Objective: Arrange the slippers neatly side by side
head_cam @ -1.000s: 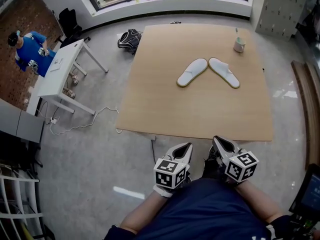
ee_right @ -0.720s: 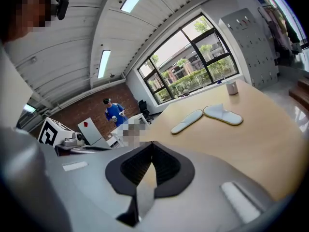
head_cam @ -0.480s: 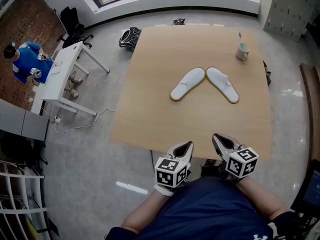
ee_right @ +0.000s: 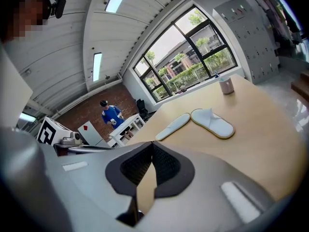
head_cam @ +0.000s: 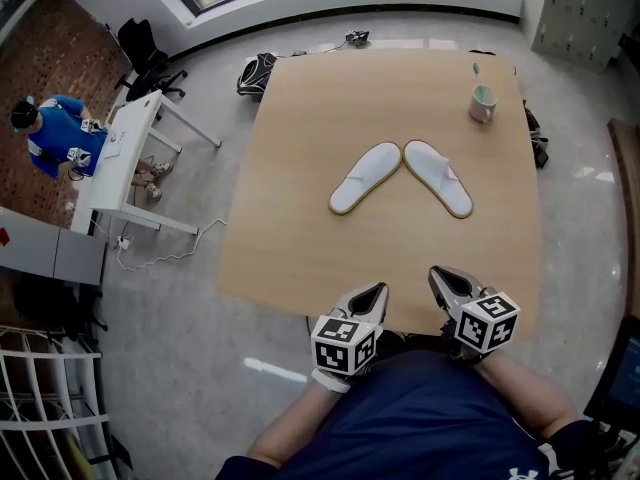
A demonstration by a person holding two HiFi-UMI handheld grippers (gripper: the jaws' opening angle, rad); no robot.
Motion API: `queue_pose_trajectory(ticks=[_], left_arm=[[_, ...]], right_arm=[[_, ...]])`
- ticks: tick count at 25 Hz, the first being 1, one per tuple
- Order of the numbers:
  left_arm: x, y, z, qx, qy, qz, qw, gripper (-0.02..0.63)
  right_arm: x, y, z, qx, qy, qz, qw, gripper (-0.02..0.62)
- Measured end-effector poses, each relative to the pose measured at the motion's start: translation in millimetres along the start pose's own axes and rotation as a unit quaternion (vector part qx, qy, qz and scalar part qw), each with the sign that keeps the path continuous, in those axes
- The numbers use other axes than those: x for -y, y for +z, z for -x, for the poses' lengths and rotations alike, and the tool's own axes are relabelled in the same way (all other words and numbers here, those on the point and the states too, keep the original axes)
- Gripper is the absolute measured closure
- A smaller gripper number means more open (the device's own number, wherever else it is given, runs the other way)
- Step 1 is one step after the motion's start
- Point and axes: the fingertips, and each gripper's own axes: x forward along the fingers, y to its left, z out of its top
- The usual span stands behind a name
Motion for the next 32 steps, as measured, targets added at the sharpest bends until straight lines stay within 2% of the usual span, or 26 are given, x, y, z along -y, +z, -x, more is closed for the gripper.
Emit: queue_pose_trajectory(ticks=[5, 10, 12, 15, 20, 25, 27, 29, 32], left_arm=[[-16, 2, -12, -0.012, 0.001, 0.008, 0.9999, 0.601], [-51, 11, -24, -0.025, 0.008, -0.007, 0.9996, 0.601], [-68, 21, -28, -0.023, 0.015, -0.039, 0.9988, 0.601], [-99, 36, -36, -0.024, 0.041, -0.117, 0.9920, 0.601], [-141, 53, -56, -0.033, 0.050, -0.172, 0.9833, 0.601], [-175, 55, -93, -0.052, 0.048, -0.238, 0.9688, 0.601], [-177, 65, -112, -0.059, 0.033, -0.278, 0.9581, 0.601], [-178, 74, -135, -0.067, 0.017, -0.327, 0.9425, 0.601], [-181, 81, -173, -0.085, 0.000, -0.385, 0.9189, 0.601]], right_arm=[[16, -8, -9, -0.009, -0.020, -0.016, 1.000, 0.584], [42, -11, -20, -0.005, -0.068, -0.024, 0.997, 0.584], [54, -8, -23, 0.002, -0.092, -0.027, 0.995, 0.584], [72, -1, -26, 0.006, -0.125, -0.020, 0.992, 0.584], [110, 10, -32, -0.003, -0.177, 0.006, 0.984, 0.584], [154, 22, -60, -0.025, -0.204, 0.018, 0.978, 0.584], [172, 33, -74, -0.035, -0.212, 0.041, 0.976, 0.584], [193, 44, -87, -0.053, -0.222, 0.096, 0.969, 0.584], [218, 60, -108, -0.087, -0.221, 0.208, 0.949, 0.584]])
